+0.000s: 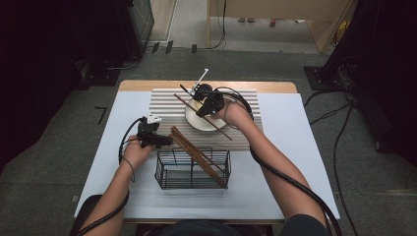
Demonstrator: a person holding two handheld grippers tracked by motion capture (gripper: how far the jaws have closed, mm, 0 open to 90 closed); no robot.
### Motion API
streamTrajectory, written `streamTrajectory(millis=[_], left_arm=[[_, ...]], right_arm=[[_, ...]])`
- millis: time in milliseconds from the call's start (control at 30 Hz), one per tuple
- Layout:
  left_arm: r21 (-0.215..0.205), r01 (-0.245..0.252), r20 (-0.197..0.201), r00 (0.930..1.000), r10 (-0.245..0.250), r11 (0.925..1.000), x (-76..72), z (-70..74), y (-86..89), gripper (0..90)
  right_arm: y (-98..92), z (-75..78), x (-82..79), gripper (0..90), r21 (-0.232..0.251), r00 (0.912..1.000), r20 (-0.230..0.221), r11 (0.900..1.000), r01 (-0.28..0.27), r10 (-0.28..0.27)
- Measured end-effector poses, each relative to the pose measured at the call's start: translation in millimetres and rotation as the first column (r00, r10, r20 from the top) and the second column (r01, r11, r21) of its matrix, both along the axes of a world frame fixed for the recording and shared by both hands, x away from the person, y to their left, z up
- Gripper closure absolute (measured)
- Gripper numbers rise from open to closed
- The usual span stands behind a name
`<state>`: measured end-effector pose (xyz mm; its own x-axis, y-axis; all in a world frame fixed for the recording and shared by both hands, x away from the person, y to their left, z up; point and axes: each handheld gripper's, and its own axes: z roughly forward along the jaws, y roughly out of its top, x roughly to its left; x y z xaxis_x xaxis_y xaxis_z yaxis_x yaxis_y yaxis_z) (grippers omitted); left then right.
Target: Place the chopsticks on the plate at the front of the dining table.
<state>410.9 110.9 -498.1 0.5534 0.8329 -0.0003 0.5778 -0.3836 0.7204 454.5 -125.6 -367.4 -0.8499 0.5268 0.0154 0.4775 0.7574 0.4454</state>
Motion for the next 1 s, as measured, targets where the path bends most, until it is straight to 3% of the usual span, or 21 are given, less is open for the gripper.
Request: streamTrajectory(millis=[700,800,1000], left_arm=[[0.000,-0.001,-0.001,1.0000,0.001,1.0000,0.0,0.2,-0.1,8.4],[0.001,-0.001,-0.002,1.0000,0.001,1.0000,0.0,0.2,-0.1,8.4],[0.001,-0.001,-0.001,1.0000,0.001,1.0000,0.0,0.1,-0.2,8.4]], right_arm=[[12.3,-17.2,13.2,85.2,-0.054,0.9996,-0.027,0.998,-0.014,0.012],[16.7,-21.5,15.1,85.2,-0.085,0.9995,-0.026,0.996,-0.021,0.019],[23.2,-28.2,14.8,85.2,-0.101,0.9992,-0.027,0.994,-0.031,0.028]])
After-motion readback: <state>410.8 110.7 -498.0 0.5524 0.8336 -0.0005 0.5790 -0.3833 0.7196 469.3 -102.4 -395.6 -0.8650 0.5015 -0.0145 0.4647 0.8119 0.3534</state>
